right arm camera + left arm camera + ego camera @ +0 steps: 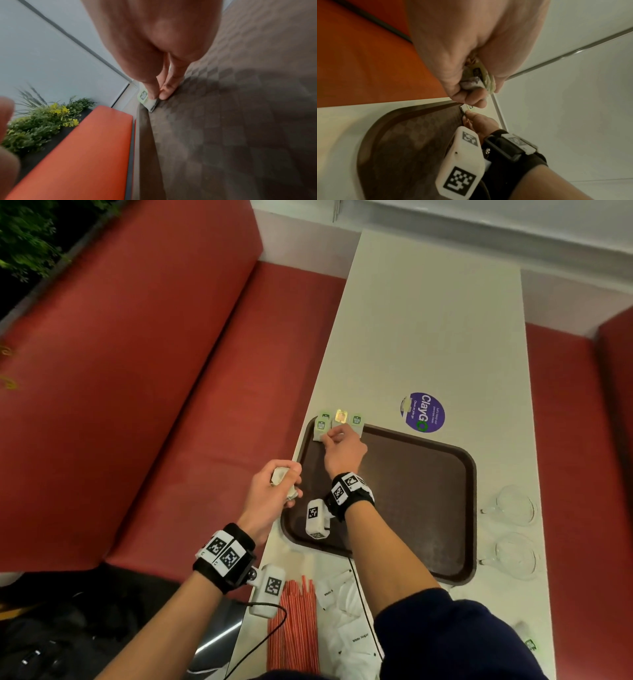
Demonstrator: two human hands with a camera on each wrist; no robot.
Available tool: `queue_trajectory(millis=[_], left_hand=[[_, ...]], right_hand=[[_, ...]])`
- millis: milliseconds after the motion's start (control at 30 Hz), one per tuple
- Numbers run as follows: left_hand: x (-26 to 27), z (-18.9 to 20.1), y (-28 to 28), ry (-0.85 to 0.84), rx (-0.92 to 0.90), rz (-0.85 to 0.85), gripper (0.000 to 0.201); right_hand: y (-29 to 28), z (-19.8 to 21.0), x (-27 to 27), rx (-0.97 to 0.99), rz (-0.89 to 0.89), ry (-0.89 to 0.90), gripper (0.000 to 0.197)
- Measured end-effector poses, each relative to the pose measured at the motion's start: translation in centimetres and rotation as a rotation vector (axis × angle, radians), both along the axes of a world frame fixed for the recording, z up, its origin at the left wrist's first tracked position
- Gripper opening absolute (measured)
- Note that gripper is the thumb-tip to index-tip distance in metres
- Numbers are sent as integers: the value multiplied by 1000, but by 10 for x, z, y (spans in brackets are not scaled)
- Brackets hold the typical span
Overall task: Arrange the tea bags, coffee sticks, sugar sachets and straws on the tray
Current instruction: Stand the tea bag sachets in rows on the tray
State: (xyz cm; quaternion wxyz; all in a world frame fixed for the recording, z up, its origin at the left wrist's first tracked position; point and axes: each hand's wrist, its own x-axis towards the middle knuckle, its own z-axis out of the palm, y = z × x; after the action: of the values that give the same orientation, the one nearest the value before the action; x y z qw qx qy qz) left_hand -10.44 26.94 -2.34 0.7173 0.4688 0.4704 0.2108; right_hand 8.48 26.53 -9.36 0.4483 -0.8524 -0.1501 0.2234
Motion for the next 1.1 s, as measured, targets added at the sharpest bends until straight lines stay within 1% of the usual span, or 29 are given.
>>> queue_trajectory(millis=[133, 333, 500, 633, 733, 800, 867, 900, 967, 1000, 1067, 1100], left_hand=[[1, 0, 3, -13, -14, 10, 19], [2, 6, 7, -39, -39, 15, 22], [2, 11, 11, -63, -94, 15, 23], [1, 13, 17, -131, -158, 19, 26], [1, 17, 19, -197, -189, 3, 32], [2, 21, 19, -211, -186, -26, 35], [2, 24, 16, -204, -158, -61, 32], [2, 26, 15, -203, -143, -80, 29], [1, 30, 11, -208, -114, -124, 25], [-1, 33, 8, -211, -100, -151, 23], [-4, 42, 1, -219, -82, -202, 23], [-7, 46, -4, -219, -72, -225, 24]], right_hand=[[4, -2, 0, -1, 5, -49, 6], [1, -11, -6, -57, 92, -185, 11], [2, -9, -6, -118, 133, -212, 4], [2, 0, -8, -120, 142, -201, 7], [-6, 19, -14, -31, 107, -190, 13], [-19, 43, -23, 108, 97, -144, 9], [-39, 76, -36, 220, 126, -98, 7], [-51, 93, -42, 253, 166, -72, 10], [-77, 121, -52, 300, 295, -27, 24], [-90, 131, -56, 307, 372, -38, 32], [-113, 139, -61, 274, 509, -129, 41], [-123, 140, -63, 251, 545, -176, 45]])
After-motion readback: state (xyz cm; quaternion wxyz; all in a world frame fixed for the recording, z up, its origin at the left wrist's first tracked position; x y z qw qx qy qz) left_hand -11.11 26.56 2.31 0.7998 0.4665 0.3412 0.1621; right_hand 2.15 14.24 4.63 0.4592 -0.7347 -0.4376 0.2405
